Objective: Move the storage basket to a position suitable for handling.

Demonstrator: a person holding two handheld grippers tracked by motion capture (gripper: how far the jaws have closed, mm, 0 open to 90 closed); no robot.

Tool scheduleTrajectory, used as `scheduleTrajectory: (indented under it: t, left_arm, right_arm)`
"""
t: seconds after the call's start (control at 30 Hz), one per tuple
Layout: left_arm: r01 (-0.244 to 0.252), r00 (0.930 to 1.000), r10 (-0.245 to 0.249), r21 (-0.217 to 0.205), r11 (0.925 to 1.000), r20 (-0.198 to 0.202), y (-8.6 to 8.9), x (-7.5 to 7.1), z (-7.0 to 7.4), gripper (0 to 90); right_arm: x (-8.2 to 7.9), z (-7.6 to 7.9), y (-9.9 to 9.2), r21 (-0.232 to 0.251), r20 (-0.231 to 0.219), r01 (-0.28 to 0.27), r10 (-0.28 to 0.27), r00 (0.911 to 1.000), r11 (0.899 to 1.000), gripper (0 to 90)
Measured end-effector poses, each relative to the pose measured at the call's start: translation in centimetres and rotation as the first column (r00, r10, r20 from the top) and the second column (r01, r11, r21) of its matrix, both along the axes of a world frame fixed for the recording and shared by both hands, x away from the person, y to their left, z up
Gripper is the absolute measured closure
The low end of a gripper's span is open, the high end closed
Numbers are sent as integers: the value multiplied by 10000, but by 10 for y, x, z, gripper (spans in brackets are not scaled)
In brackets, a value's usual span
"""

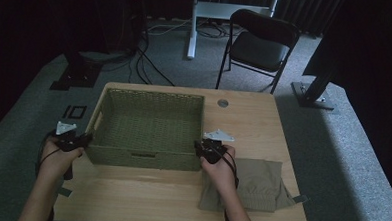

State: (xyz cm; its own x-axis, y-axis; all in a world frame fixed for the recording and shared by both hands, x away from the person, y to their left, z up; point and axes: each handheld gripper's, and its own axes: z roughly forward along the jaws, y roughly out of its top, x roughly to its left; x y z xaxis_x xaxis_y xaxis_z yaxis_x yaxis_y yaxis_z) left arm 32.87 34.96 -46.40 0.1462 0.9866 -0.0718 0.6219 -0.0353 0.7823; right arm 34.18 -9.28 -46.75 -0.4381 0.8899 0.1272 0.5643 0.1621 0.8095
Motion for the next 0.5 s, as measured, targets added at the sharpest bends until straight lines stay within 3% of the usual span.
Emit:
scheduleTrajectory:
  t: [0.27,0.33,0.43,0.5]
  left_arm:
    - [131,9999,-132,-318,9994,-29,3,1,0,810]
    - [366,9993,-372,-690,9969,-69,5,3,1,726]
    - [437,9989,-419,-905,9949,208,6,8,1,606]
    - [394,9989,-365,-1031,9939,297,5,12,3,551]
  right_arm:
    - [-2,0,-1,157,-9,8,-8,10000,9999,688]
    - [0,0,-3,314,-68,-61,63,10000,9995,677]
    - [6,0,-6,574,-85,-48,53,9999,9983,654]
    - [10,1,-7,824,166,61,-75,9998,9966,591]
